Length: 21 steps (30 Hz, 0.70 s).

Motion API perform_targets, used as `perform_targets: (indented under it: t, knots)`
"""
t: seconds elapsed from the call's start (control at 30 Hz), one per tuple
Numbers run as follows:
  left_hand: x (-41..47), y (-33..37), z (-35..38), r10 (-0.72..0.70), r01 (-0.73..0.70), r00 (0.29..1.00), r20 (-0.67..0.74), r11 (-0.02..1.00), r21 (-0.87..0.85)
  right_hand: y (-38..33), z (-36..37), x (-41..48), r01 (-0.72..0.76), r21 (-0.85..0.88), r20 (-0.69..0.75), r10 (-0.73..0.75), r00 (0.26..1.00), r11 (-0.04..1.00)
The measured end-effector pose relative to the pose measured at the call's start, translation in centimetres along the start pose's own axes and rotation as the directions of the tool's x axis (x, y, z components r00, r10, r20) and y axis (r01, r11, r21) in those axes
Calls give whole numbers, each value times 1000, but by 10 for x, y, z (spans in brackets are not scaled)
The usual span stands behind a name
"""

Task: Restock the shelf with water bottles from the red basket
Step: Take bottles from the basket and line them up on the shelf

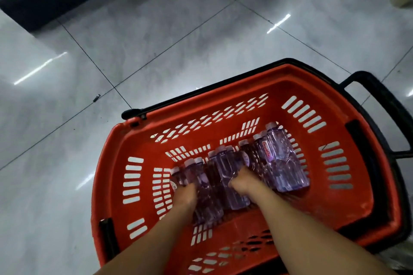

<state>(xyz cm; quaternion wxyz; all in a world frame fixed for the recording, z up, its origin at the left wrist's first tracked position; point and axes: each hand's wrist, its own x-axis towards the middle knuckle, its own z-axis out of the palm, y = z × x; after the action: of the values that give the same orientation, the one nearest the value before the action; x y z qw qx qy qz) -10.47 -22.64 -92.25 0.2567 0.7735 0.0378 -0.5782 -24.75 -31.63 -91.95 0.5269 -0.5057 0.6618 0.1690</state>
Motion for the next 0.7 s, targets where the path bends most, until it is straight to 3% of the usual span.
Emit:
perform_targets:
  t: [0.37, 0.5, 0.7]
  knots:
    - [-6, 6, 3, 41, -42, 997, 65, 999, 21, -10, 4, 2, -48, 124, 160, 28, 987, 991]
    - [-4, 7, -1, 55, -52, 992, 115, 998, -29, -9, 12, 5, -42, 101, 270, 13, 963, 994]
    - [-8, 9, -3, 14, -9, 987, 161, 999, -33, -1, 3, 1, -39, 46, 319, 23, 948, 998]
